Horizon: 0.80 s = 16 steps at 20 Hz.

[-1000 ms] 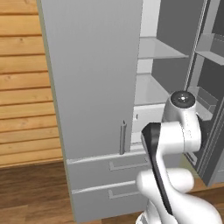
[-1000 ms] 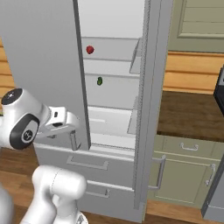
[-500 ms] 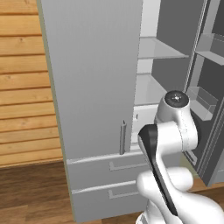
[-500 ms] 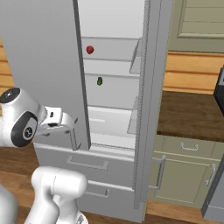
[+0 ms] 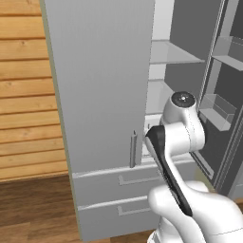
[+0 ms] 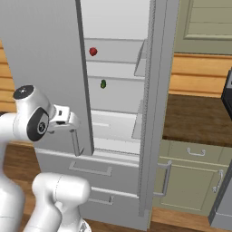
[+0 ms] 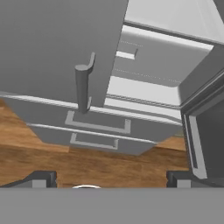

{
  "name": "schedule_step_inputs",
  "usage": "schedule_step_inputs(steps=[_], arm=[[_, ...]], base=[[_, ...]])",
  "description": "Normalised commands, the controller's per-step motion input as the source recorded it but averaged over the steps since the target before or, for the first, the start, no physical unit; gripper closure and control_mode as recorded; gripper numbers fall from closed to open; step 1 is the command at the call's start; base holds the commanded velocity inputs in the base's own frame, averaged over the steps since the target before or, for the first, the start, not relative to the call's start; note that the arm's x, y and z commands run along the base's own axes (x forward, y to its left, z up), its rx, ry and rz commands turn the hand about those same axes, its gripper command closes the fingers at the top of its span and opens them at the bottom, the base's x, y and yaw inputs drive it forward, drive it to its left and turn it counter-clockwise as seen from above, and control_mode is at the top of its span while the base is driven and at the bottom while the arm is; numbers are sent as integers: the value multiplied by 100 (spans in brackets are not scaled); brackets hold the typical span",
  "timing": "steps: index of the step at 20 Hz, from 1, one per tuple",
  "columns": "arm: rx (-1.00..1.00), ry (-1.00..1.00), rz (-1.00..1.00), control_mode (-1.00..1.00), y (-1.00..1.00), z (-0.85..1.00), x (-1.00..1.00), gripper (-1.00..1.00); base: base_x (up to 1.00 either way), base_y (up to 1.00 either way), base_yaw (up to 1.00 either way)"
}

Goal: Take the strawberry from the fridge and place it on top of the pancake, located on the dining counter.

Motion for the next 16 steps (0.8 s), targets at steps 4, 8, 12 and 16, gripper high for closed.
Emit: schedule_step_inputs(steps=[4,8,12,16], arm=[[1,0,0,-100,6,-3,9,-100],[0,0,0,-100,21,-35,6,-100],[6,0,0,-100,10,-37,23,-100],[0,0,0,-100,5,-18,37,-100]], base=[[0,0,0],[0,0,0],[0,0,0],[0,0,0]])
